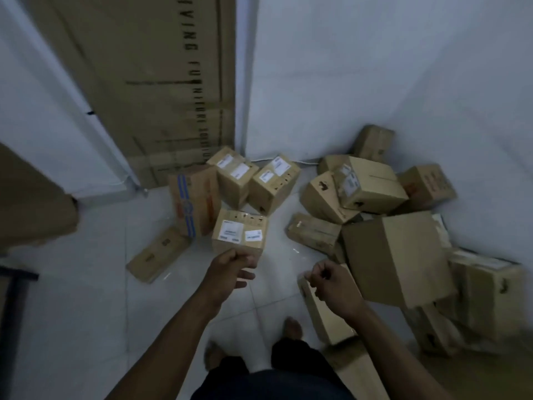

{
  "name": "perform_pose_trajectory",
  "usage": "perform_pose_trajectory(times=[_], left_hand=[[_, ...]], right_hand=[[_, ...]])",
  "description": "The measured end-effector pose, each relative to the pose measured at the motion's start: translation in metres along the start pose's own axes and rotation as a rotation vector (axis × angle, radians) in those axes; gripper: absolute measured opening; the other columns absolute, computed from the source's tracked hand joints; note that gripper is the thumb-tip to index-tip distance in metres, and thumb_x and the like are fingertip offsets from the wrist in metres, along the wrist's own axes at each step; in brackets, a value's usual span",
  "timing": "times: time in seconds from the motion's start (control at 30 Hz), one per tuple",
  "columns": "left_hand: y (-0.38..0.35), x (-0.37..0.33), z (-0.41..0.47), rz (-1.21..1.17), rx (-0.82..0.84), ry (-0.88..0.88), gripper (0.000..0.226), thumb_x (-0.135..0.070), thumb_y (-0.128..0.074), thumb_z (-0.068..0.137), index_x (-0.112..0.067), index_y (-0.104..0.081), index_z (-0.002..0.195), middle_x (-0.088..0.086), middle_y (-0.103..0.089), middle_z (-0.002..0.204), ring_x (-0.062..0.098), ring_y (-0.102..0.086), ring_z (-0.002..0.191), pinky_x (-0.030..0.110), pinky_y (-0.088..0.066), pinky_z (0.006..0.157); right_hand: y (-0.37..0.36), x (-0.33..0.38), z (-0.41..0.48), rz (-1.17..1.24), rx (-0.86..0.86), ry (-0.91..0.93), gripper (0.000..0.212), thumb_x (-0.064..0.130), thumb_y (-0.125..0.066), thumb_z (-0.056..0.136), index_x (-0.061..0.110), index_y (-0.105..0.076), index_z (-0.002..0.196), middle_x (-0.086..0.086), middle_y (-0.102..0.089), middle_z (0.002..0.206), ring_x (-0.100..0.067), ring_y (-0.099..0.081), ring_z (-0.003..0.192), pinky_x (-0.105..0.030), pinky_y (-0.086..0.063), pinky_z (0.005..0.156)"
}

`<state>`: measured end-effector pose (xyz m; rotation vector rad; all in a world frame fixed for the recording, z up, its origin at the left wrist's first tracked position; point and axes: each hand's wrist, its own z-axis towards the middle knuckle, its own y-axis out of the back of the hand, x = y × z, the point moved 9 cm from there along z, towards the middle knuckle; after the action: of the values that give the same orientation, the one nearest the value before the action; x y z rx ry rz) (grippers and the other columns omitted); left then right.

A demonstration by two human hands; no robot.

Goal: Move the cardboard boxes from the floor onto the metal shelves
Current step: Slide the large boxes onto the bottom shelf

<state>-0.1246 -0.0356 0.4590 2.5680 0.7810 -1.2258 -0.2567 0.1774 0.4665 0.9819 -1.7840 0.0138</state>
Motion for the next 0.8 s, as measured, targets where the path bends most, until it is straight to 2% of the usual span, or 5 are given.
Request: perform_pose_trajectory(times=[0.2,0.37,0.47,0.67,0.8], left_hand=[[-0.103,-0.013,0.023,0.113,0.098,-0.018,0.013,-0.019,-0.059,0.097,-0.013,-0.069,0.102,0.005,-0.076,0.095,0.019,-0.070,0.079,0.034,-0.052,0.073],[-0.219,-0.031,0.044,0.157,0.171,-0.054,0.013,-0.019,-0.059,0.098,-0.012,-0.069,0.102,0.005,-0.076,0.093,0.021,-0.070,0.078,0.034,-0.051,0.071],[-0.279,-0.036,0.059,0.192,0.205,-0.048,0.012,-0.020,-0.059,0.099,-0.013,-0.069,0.100,0.007,-0.076,0.094,0.022,-0.070,0.079,0.035,-0.052,0.071],[-0.370,-0.042,0.086,0.251,0.292,-0.004,0.012,-0.020,-0.061,0.098,-0.012,-0.069,0.103,0.007,-0.076,0.093,0.024,-0.070,0.082,0.036,-0.054,0.072],[-0.420,-0.051,0.116,0.276,0.327,0.035,0.011,-0.017,-0.061,0.098,-0.011,-0.068,0.102,0.007,-0.075,0.087,0.021,-0.068,0.076,0.035,-0.053,0.070]], right_hand=[[0.086,-0.062,-0.013,0.186,-0.137,-0.101,0.032,0.012,-0.060,0.100,0.012,-0.049,0.070,-0.007,-0.059,0.069,-0.020,-0.054,0.060,-0.037,-0.045,0.063],[0.166,-0.105,-0.013,0.318,-0.176,-0.149,0.028,0.008,-0.049,0.105,0.008,-0.045,0.077,-0.008,-0.052,0.068,-0.015,-0.046,0.052,-0.025,-0.041,0.050],[0.217,-0.126,-0.011,0.322,-0.197,-0.134,0.027,0.008,-0.049,0.105,0.009,-0.042,0.078,-0.007,-0.049,0.066,-0.018,-0.045,0.056,-0.028,-0.041,0.054],[0.315,-0.169,-0.008,0.287,-0.355,-0.107,0.030,0.007,-0.052,0.103,0.007,-0.045,0.074,-0.004,-0.049,0.056,-0.017,-0.047,0.052,-0.034,-0.042,0.058],[0.361,-0.195,0.009,0.355,-0.400,-0.183,0.031,0.007,-0.058,0.100,0.011,-0.044,0.073,-0.004,-0.048,0.062,-0.020,-0.047,0.060,-0.036,-0.042,0.061]])
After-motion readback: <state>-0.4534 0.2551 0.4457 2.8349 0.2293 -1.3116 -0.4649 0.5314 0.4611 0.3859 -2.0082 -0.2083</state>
